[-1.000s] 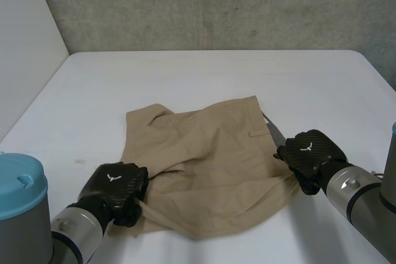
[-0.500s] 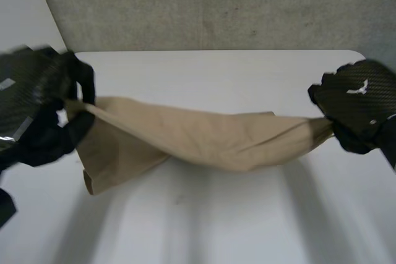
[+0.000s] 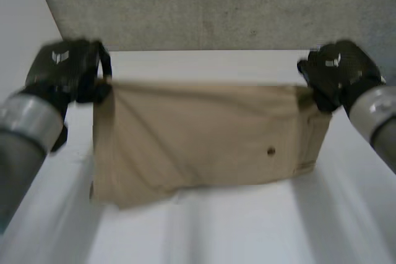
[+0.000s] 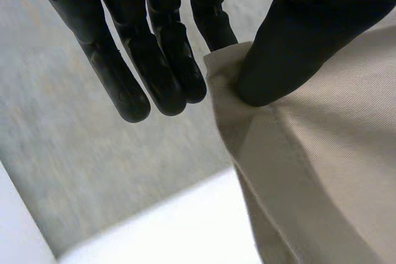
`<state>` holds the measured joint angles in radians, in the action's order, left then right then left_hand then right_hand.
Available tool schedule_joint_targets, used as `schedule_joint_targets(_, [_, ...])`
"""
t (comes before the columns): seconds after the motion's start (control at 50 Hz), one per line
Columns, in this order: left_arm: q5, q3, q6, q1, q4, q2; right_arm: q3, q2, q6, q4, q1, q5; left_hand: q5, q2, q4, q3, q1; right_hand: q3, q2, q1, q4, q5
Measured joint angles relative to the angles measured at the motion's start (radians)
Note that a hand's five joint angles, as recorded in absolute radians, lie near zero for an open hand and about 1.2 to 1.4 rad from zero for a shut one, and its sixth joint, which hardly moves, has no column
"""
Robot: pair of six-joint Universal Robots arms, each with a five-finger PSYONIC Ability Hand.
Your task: Fold the shorts.
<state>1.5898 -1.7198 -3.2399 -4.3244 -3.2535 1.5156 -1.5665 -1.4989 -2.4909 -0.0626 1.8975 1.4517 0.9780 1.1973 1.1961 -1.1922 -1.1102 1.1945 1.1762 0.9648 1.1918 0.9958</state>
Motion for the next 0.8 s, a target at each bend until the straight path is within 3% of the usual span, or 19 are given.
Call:
schedule_joint_targets(0.04, [0.0, 0.18, 0.0, -0.01, -0.06, 0.115, 0.13, 0.076, -0.045, 0.076, 0.013, 0.046, 0.0, 0.001, 0.002, 0.0, 0.0, 0.0, 0.0, 0.0, 0.0, 0.0])
schedule_joint_targets(0.18, [0.015, 0.541, 0.004, -0.012, -0.123, 0.189, 0.411, 0.123, -0.16, 0.205, 0.037, 0.123, 0.0, 0.001, 0.002, 0.0, 0.0, 0.0, 0.0, 0.0, 0.0, 0.0])
schedule_joint_targets(0.32, [0.059, 0.664, 0.003, -0.01, -0.225, 0.154, 0.535, 0.101, -0.218, 0.273, 0.047, 0.136, 0.0, 0.001, 0.002, -0.001, 0.0, 0.0, 0.0, 0.0, 0.0, 0.0])
schedule_joint_targets(0.42, [0.068, 0.553, 0.003, -0.005, -0.247, 0.1, 0.49, 0.082, -0.222, 0.246, 0.049, 0.129, 0.0, 0.001, 0.002, -0.001, 0.0, 0.0, 0.0, 0.0, 0.0, 0.0])
schedule_joint_targets(0.66, [0.062, -0.097, 0.009, 0.014, -0.244, -0.066, 0.111, 0.087, -0.218, 0.215, 0.043, 0.093, 0.0, 0.001, 0.003, -0.001, 0.0, 0.0, 0.0, 0.0, 0.0, 0.0])
schedule_joint_targets(0.8, [0.064, -0.307, 0.009, 0.049, -0.232, -0.092, -0.042, 0.145, -0.208, 0.214, 0.045, 0.04, 0.0, 0.002, 0.003, -0.001, -0.004, 0.0, 0.0, 0.0, 0.0, 0.0])
